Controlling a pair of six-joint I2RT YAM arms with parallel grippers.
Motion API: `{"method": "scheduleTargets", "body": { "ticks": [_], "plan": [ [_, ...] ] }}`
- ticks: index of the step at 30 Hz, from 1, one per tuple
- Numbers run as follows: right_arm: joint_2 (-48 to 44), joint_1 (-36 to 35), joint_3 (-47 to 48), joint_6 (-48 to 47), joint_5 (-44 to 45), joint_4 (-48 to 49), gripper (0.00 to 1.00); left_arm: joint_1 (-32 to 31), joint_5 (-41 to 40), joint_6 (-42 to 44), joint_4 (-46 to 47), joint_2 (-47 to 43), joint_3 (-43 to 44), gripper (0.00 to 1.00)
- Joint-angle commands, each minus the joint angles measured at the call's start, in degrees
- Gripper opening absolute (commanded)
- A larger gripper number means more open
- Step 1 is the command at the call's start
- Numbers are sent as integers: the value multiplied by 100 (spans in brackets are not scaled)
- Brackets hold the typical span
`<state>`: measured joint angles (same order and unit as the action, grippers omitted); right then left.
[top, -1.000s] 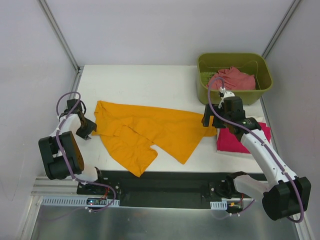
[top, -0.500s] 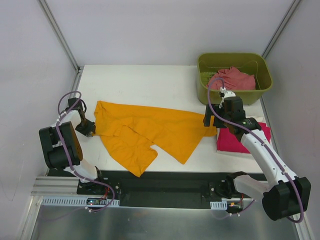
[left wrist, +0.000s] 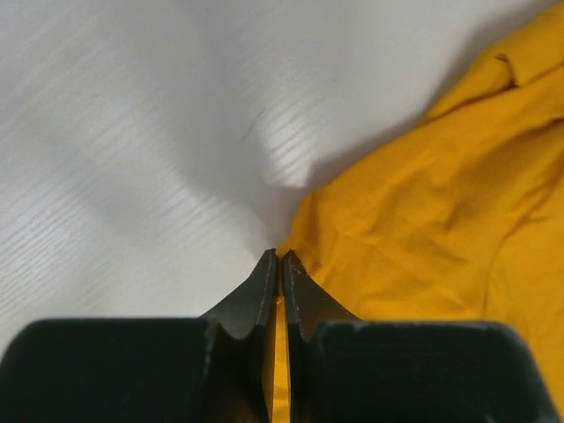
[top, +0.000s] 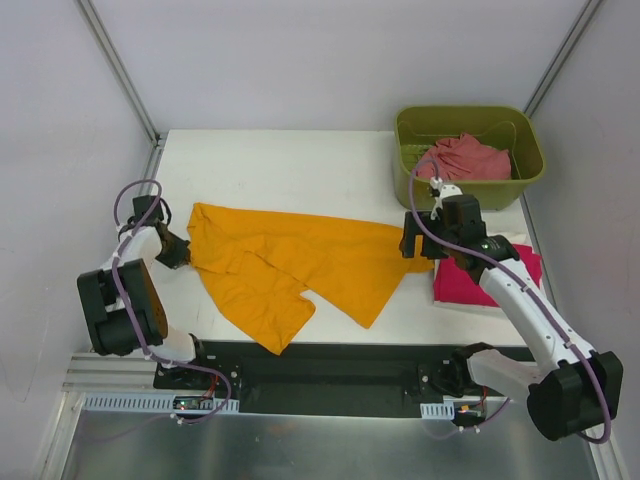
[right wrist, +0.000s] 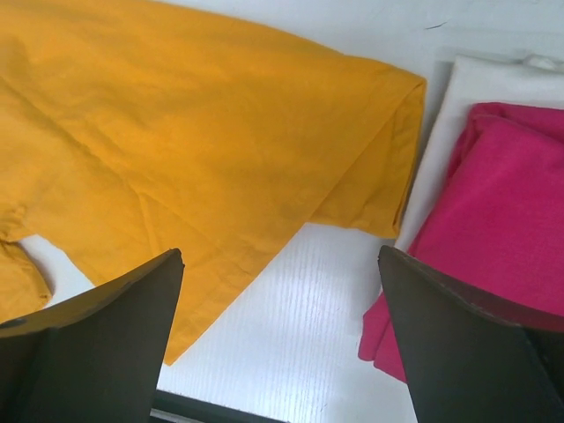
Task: Fold and stack the t-shirts
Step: Flatten out the tshirt
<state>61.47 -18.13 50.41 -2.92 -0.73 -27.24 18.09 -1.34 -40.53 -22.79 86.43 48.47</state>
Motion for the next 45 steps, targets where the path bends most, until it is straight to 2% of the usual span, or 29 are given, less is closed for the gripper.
{"method": "scheduleTargets", "body": {
  "ticks": [1, 7, 11, 12, 14, 15, 17, 21, 28, 31, 40, 43, 44, 45],
  "plan": [
    [92, -716, 144, 18, -77, -333, 97, 11, 126, 2, 160, -1075, -170, 0],
    [663, -2140, 48, 634, -270, -834, 98, -33, 451, -130, 187, -1673, -259, 0],
    [971, -3256, -5, 1020, 38, -1212, 99, -33, 495, -113, 187, -1954, -320, 0],
    [1059, -3598, 4, 1091, 247, -1248, 96, -42, 469, -113, 195, -1981, -355, 0],
    [1375, -3767, 30, 1214, 249, -1327, 93, -33, 468, -130, 196, -1999, -373, 0],
    [1472, -3890, 39, 1267, 136, -1284, 87, -33, 503, -130, 196, -1999, -356, 0],
    [1736, -3996, 47, 1311, 126, -1135, 84, -33, 591, -130, 196, -1973, -347, 0],
    [2070, -4058, 48, 1381, 126, -958, 60, -33, 574, -113, 196, -1981, -390, 0],
    [2474, -4084, -58, 1320, -103, -712, 52, -33, 600, -121, 196, -1929, -408, 0],
    [2597, -4084, -76, 1259, 38, -712, 47, -42, 583, -121, 204, -1920, -408, 0],
    [3011, -4076, -58, 1241, 425, -668, 40, -33, 548, -121, 196, -1911, -400, 0],
    [3186, -4067, -49, 1302, 521, -659, 32, -33, 521, -165, 196, -1920, -408, 0],
    [3230, -4058, -32, 1329, 626, -668, 24, -33, 521, -174, 196, -1911, -400, 0],
    [3257, -4041, -14, 1355, 670, -677, 21, -42, 521, -183, 196, -1920, -382, 0]
  ]
}}
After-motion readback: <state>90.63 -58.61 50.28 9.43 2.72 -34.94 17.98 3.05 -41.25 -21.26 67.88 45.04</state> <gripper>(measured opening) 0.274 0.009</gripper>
